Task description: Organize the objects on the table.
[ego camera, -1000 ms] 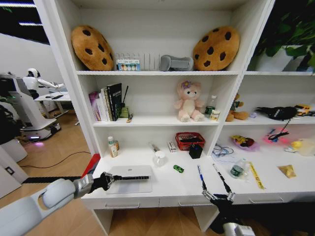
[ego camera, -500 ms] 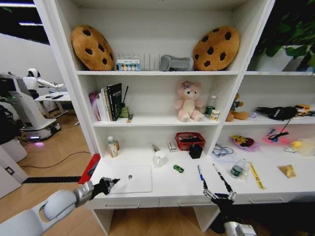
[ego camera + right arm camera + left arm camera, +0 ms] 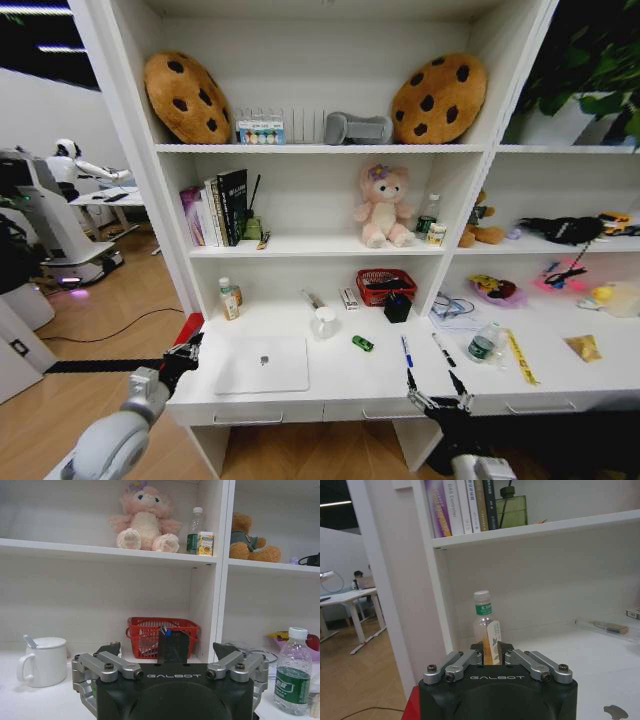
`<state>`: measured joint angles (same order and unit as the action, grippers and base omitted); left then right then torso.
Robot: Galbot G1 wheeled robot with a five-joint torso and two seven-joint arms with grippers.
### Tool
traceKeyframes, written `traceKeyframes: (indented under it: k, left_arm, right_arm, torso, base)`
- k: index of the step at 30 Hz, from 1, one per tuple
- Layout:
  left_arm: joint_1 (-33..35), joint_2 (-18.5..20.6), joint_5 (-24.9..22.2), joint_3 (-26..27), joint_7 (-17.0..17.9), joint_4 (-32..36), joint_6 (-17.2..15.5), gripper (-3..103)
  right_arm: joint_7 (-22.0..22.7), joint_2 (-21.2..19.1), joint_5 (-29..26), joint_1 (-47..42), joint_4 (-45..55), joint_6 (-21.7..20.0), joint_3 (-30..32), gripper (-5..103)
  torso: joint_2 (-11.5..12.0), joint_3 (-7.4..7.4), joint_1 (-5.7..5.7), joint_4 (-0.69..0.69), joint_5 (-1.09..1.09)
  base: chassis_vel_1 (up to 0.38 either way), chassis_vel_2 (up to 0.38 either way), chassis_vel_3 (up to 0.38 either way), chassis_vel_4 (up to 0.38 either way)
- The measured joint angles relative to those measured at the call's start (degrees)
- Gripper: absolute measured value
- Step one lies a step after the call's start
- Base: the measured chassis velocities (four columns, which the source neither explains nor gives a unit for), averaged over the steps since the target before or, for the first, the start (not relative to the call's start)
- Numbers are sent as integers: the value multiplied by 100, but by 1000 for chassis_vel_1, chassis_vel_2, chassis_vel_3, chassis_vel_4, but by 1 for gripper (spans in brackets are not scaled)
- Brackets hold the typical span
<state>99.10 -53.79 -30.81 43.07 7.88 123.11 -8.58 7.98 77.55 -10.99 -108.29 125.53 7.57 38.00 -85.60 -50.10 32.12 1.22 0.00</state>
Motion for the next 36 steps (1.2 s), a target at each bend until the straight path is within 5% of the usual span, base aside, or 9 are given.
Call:
traceKeyframes:
  k: [2, 5, 8, 10, 11, 13, 22, 36]
  left_arm:
    - [90, -138, 56, 76, -35, 52, 15, 20]
    - [680, -1090, 522, 514, -321, 446, 158, 36]
    - [984, -1428, 697, 604, -442, 664, 271, 48]
    - [1035, -1474, 771, 627, -466, 702, 311, 48]
    - [1086, -1538, 921, 709, -506, 773, 388, 58]
    - [1095, -1573, 967, 761, -519, 817, 409, 58]
    - [1193, -2342, 1039, 650, -447, 1346, 131, 95]
    - [1540, -2909, 1515, 456, -496, 1577, 200, 100]
  right_arm:
    - [-7, -15, -5, -2, 30, -16, -1, 100]
    - [-115, -60, 7, -44, 148, -39, -39, 100]
    - [-238, -89, -2, -85, 159, -15, -75, 100]
    - [-284, -101, -3, -96, 160, 4, -86, 100]
    - [-337, -126, -30, -106, 159, 41, -121, 100]
    - [-355, -136, -47, -106, 159, 63, -137, 100]
    - [-575, -186, -214, -40, 158, 256, -222, 100]
    - [-565, -318, -206, 121, 73, 105, -315, 100]
  torso:
    - [0, 0, 0, 0, 0]
    - [0, 0, 0, -1, 0]
    - [0, 0, -1, 0, 1]
    - [0, 0, -1, 0, 1]
    - [0, 0, -1, 2, 1]
    - [0, 0, -1, 3, 2]
    - [0, 0, -1, 2, 0]
    - [0, 0, -1, 1, 0]
  base:
    - [0, 0, 0, 0]
    - [0, 0, 0, 0]
    - [0, 0, 0, 0]
    - [0, 0, 0, 0]
    - [0, 0, 0, 0]
    - [0, 0, 0, 0]
    - [0, 0, 0, 0]
    - [0, 0, 0, 0]
